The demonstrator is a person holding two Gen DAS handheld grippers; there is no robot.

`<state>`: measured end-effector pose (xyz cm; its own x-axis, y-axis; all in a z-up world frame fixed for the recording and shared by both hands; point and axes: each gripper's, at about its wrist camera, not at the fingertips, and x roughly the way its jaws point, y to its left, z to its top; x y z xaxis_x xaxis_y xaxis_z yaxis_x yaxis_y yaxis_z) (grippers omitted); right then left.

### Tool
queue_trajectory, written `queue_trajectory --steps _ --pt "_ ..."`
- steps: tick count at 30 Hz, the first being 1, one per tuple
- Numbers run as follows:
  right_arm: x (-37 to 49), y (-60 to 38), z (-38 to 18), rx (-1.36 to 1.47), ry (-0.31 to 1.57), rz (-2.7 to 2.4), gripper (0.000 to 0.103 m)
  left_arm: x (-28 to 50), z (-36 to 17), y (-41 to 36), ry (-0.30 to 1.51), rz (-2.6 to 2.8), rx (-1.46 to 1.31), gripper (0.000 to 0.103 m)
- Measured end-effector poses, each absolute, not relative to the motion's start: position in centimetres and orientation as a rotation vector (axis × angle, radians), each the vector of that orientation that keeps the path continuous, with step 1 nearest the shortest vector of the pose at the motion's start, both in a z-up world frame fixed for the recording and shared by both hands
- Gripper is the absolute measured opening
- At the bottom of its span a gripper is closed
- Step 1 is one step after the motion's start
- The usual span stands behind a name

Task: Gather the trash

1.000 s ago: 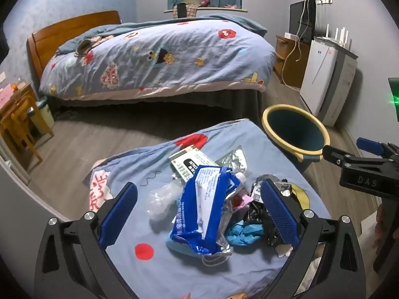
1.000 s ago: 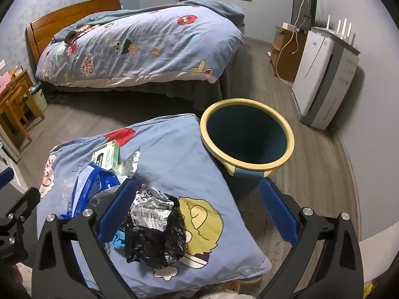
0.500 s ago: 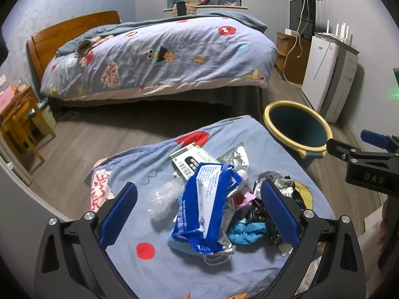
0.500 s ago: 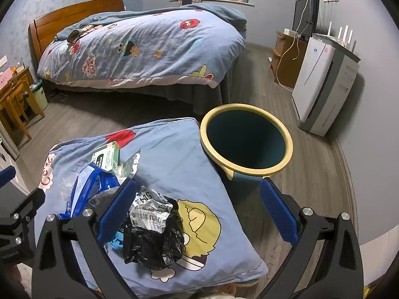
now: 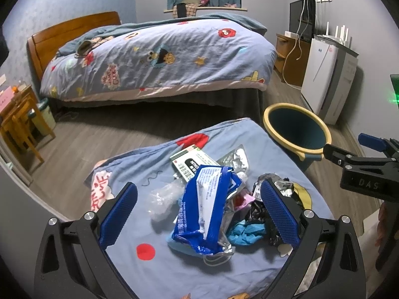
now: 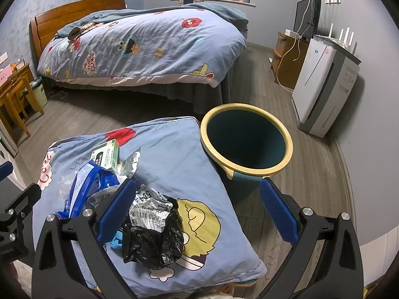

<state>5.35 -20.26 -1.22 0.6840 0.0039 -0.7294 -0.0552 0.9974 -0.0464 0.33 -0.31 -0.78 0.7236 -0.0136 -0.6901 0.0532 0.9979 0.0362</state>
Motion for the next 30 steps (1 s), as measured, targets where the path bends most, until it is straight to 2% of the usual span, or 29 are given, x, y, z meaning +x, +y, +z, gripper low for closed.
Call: queue_trajectory --steps 30 --pt "5.41 -19.99 -1.43 -0.069 0.826 0.026 0.097 0.33 -0.93 -0.32 0.760 -0.040 0.055 0.098"
